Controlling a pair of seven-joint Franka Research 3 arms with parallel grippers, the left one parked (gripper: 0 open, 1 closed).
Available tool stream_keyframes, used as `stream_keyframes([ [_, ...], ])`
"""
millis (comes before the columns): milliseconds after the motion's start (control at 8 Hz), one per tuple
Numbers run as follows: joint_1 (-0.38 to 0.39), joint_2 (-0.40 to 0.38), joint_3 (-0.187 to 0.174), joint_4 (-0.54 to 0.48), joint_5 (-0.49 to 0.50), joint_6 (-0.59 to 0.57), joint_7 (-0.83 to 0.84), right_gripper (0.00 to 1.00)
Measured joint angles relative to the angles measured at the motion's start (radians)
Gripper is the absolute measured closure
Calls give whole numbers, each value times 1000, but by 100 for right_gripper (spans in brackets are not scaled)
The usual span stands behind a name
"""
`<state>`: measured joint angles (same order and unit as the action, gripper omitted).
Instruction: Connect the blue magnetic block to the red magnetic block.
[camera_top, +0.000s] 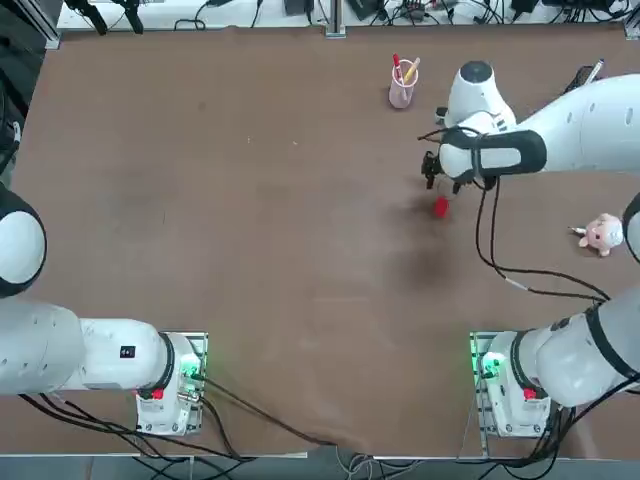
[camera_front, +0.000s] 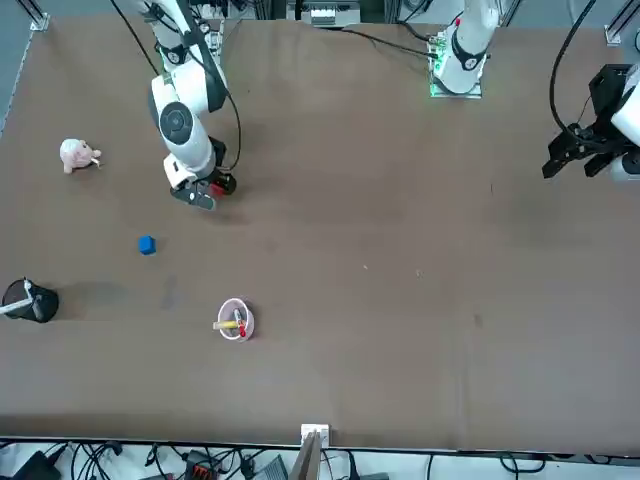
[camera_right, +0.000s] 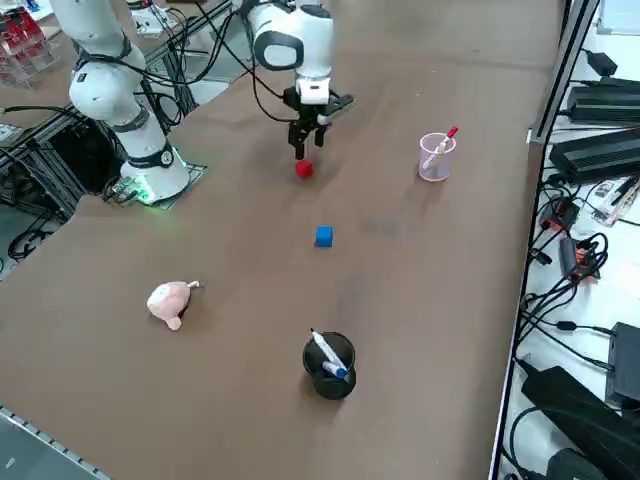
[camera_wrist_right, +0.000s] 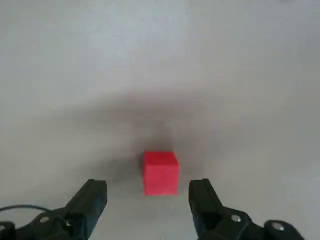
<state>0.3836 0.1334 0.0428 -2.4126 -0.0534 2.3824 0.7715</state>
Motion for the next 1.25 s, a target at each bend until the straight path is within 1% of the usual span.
stream_keyframes([
  [375, 4, -6, 0, -29, 0, 44, 41, 0],
  [875, 4, -6, -5, -61, 0, 71, 43, 0],
  [1250, 4, 14, -5, -70, 0, 111, 43, 0],
])
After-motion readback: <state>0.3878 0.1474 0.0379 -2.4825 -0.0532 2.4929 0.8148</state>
